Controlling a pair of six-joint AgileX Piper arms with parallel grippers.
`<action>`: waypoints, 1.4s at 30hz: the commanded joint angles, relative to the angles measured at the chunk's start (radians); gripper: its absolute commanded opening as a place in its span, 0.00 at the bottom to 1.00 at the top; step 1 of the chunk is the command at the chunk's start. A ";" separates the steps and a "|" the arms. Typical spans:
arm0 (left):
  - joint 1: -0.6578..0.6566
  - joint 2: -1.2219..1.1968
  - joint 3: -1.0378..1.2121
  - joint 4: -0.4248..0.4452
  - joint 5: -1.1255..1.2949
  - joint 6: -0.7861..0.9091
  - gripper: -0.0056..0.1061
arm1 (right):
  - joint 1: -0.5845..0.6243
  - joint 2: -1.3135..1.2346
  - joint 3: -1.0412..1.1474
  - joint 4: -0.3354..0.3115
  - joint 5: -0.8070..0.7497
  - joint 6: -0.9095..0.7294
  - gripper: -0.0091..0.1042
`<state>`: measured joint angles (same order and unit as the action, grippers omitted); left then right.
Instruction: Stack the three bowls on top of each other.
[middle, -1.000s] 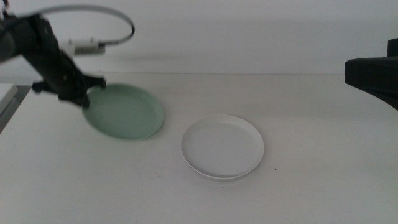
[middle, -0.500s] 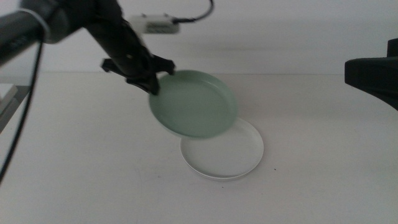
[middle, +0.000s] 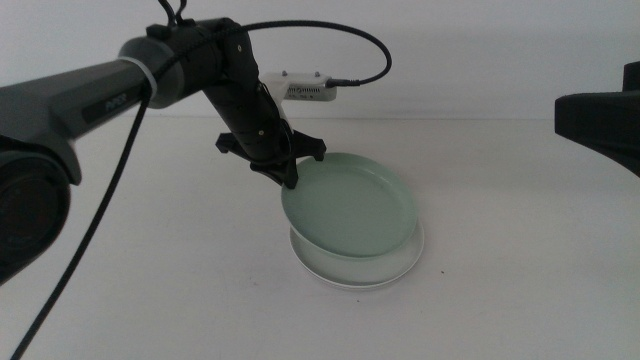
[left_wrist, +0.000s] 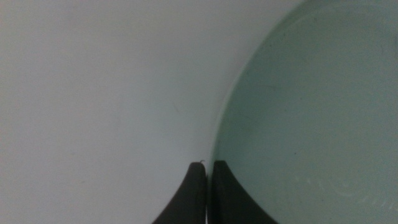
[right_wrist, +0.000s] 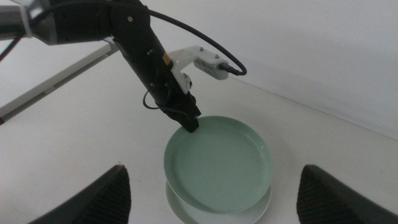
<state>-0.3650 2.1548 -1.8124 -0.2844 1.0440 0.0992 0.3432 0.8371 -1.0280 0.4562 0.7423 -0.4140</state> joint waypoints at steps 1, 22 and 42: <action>-0.004 0.005 -0.002 -0.030 -0.012 -0.008 0.03 | -0.004 -0.005 0.002 0.001 -0.008 -0.002 0.69; -0.004 0.012 -0.008 -0.032 0.020 0.089 0.53 | -0.004 -0.005 0.002 0.001 -0.008 -0.002 0.69; 0.321 -0.522 0.151 -0.004 0.033 -0.001 0.89 | -0.004 -0.005 0.002 0.001 -0.008 -0.002 0.69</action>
<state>-0.0670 1.7330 -1.7886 -0.2603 1.1384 0.0898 0.3432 0.8371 -1.0280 0.4562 0.7423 -0.4140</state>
